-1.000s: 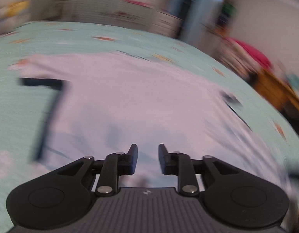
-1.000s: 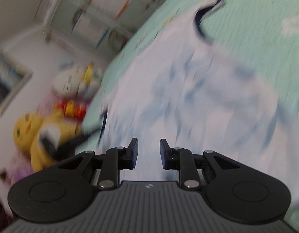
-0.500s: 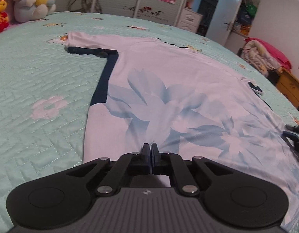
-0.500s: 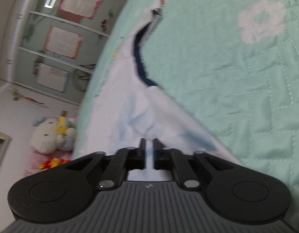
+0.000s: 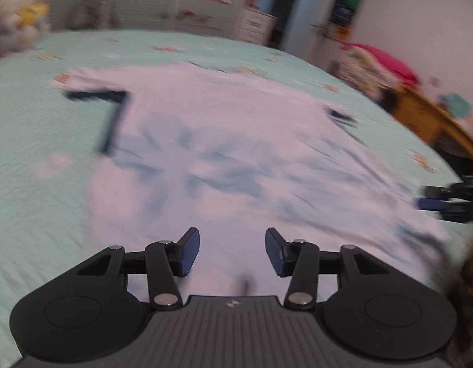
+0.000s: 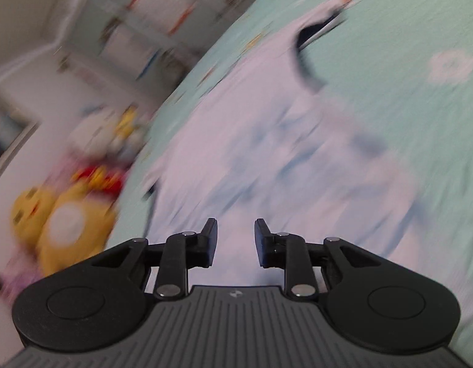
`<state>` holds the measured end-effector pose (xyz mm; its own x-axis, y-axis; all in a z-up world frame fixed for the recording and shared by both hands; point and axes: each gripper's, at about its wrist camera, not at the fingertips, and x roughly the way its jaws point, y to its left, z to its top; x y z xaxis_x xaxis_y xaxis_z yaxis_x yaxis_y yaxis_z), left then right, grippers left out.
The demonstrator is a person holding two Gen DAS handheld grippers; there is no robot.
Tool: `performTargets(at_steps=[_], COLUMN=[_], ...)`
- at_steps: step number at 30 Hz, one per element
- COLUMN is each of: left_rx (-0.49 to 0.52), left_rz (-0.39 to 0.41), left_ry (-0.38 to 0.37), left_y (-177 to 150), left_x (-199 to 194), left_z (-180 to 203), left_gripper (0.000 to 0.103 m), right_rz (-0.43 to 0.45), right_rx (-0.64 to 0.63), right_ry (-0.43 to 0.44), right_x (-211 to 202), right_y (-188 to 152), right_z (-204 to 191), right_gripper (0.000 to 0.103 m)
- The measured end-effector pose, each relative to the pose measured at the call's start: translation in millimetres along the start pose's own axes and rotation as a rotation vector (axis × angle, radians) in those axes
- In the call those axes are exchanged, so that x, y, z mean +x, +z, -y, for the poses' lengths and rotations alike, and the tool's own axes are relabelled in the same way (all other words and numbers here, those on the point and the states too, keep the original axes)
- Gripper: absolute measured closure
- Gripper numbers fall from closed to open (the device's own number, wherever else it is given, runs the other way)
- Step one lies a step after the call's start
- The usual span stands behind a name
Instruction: Fold clothes
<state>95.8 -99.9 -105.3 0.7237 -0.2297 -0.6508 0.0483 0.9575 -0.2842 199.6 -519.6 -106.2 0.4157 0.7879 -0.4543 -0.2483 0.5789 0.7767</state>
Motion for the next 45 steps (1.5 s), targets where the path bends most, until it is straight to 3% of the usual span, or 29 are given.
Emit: performTargets(at_steps=[1,6,9,13,15,16,22,25,28,34,36,39,41,45], left_rx=[0.001,0.071,0.105,0.15,0.187,0.205,0.226,0.194,0.139,0.041,0.031,-0.005,-0.04,-0.083], left_rz=[-0.048,-0.035,0.018,-0.017,-0.088,-0.068,-0.046,-0.085,-0.086,-0.034,-0.083,-0.096,-0.087,0.001], left_ry=[-0.011,0.042,0.014,-0.052,-0.016,-0.004,-0.068,-0.079,-0.109,-0.116,-0.096,-0.137,-0.165,-0.169], left_y=[-9.7,-20.8,-7.3,-9.9,-23.6,-30.2,-30.2,-34.3,-26.8,-8.5,-11.2,0.0,14.2,55.9], left_x=[4.7,-11.4,-18.8,-4.4,10.1,8.3,-0.3,9.0,0.3,1.7,14.9,11.5,10.5,18.7], left_z=[2.4,19.5,32.7,49.2,55.0,57.8,66.8,59.0,52.1,30.3,23.3,15.8,9.5,-6.7], left_gripper=[0.054,0.058,0.056,0.052,0.057,0.055,0.053,0.053,0.054,0.051,0.052,0.051,0.051,0.046], right_rz=[-0.046,-0.158,-0.14,-0.188,-0.254,-0.289,-0.263,-0.248,-0.333,-0.282,-0.335,-0.398,-0.383,-0.23], right_rx=[0.003,-0.066,-0.114,-0.113,-0.111,-0.111,-0.196,-0.165,-0.184,-0.148,-0.133,-0.16,-0.158,-0.062], right_ry=[0.001,-0.093,-0.04,0.058,0.014,-0.016,0.005,0.068,0.005,0.128,0.113,0.057,0.085,0.102], right_x=[2.6,7.5,13.1,46.2,62.7,70.6,56.6,66.4,84.1,80.5,96.9,108.7,102.3,87.8], right_y=[-8.6,-38.7,-41.9,-51.9,-63.1,-69.0,-70.0,-66.4,-77.1,-65.6,-67.5,-71.0,-60.9,-11.7], right_z=[0.7,-6.8,-31.3,-52.1,-50.9,-49.6,-76.1,-77.4,-74.8,-87.3,-82.1,-77.6,-78.9,-62.0], right_gripper=[0.076,0.08,0.08,0.08,0.081,0.092,0.088,0.088,0.089,0.084,0.082,0.087,0.084,0.081])
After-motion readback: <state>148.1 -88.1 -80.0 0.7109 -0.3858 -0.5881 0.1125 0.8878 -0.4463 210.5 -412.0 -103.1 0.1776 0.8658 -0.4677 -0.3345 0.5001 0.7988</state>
